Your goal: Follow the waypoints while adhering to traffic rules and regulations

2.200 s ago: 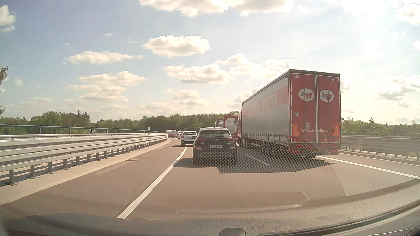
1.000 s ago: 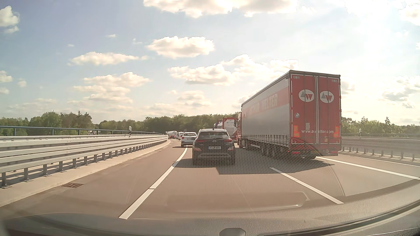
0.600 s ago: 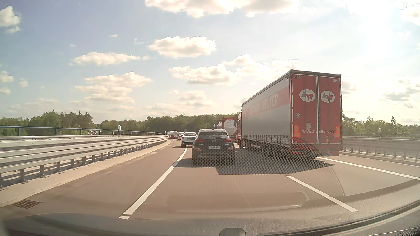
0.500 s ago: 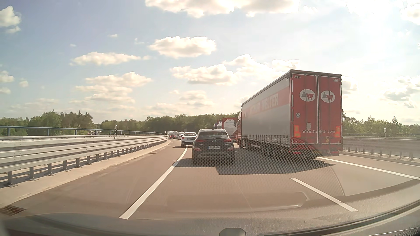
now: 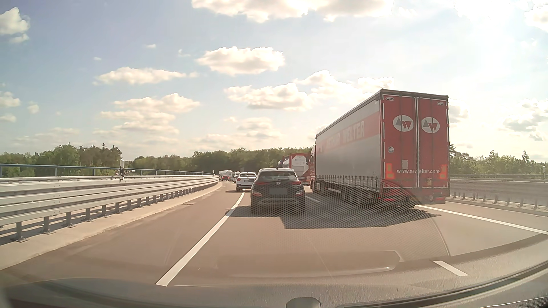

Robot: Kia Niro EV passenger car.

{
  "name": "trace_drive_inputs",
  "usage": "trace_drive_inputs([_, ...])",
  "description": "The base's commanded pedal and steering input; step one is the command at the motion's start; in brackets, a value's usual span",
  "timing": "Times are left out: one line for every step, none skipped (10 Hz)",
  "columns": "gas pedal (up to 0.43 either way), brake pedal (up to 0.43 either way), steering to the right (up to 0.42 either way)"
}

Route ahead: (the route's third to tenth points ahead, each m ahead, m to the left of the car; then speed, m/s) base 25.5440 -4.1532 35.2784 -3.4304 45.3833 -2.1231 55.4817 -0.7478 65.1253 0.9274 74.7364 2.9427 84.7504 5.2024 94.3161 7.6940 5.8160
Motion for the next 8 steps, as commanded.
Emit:
trace_drive_inputs([0.087, 0.0, -0.012])
trace_drive_inputs([0.087, 0.0, -0.012])
trace_drive_inputs([0.087, 0.0, -0.011])
trace_drive_inputs([0.087, 0.0, -0.011])
trace_drive_inputs([0.087, 0.0, -0.011])
trace_drive_inputs([0.087, 0.0, -0.012])
trace_drive_inputs([0.087, 0.0, -0.012])
trace_drive_inputs([0.087, 0.0, -0.012])
